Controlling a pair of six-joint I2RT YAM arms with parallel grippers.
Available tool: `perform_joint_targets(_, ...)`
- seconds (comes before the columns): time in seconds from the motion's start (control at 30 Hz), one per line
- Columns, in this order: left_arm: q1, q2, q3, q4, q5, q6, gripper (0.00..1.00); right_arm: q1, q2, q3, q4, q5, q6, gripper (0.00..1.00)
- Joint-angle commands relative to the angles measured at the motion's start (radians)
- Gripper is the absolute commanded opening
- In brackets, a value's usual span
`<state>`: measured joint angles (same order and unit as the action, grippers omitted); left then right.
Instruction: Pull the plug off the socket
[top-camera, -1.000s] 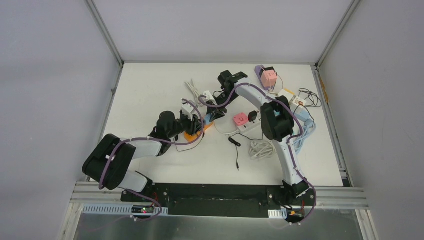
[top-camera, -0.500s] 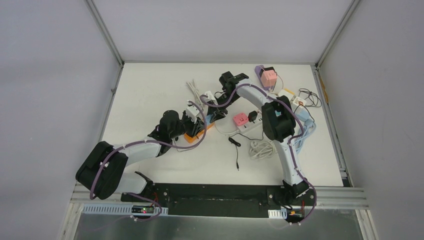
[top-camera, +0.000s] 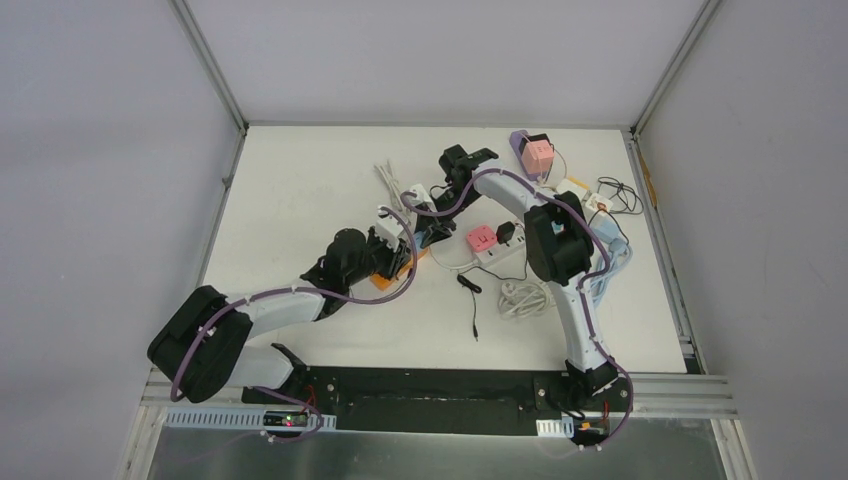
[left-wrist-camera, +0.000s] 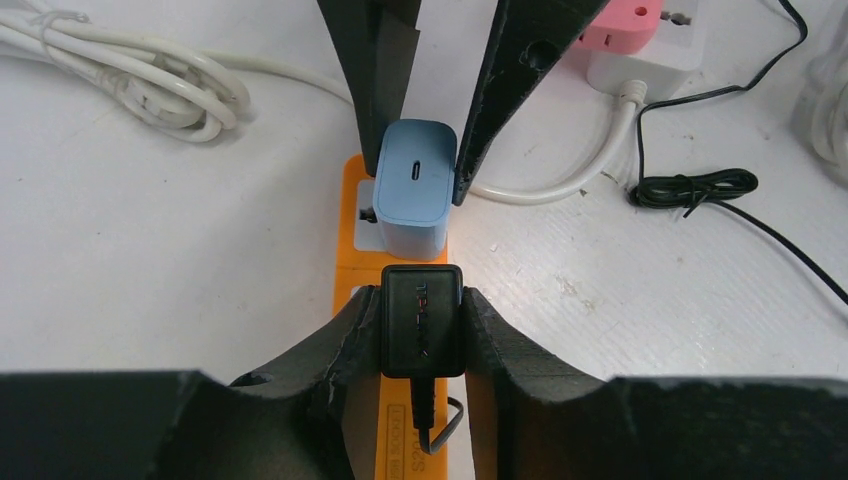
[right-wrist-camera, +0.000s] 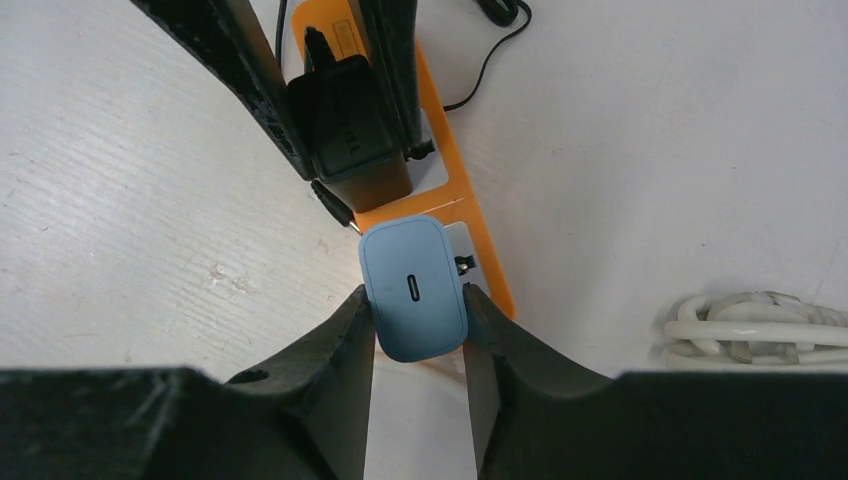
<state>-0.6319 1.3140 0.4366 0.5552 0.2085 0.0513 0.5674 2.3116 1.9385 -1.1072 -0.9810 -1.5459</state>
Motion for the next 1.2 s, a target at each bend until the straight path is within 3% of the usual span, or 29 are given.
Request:
perform_joint_targets(0.0, -0.018, -0.101, -0.002, -0.016, -0.071, -0.017, 0.0, 0.007, 0.0, -0.035, -0.034, 0.094, 0.003, 0.09)
perform_joint_targets(0.1, 0.007, -0.139, -0.027, 0.031, -0.077, -0.153, 0.0, 0.009, 0.0, -0.035, -0.034, 0.092, 0.007, 0.1)
perform_joint_targets(0.27, 0.009, -0.195, -0.064, 0.052, -0.1, -0.257, 0.0, 0.008, 0.001, -0.029, -0.037, 0.09, 0.008, 0.1)
perform_joint_targets(0.7, 0.009, -0.289, -0.075, 0.028, -0.043, -0.314, 0.0, 0.024, -0.005, -0.025, -0.037, 0.106, 0.022, 0.1)
perform_joint_targets(1.17, 0.009, -0.316, -0.015, -0.139, 0.077, -0.338, 0.0, 0.025, -0.007, 0.024, -0.012, 0.147, 0.084, 0.1)
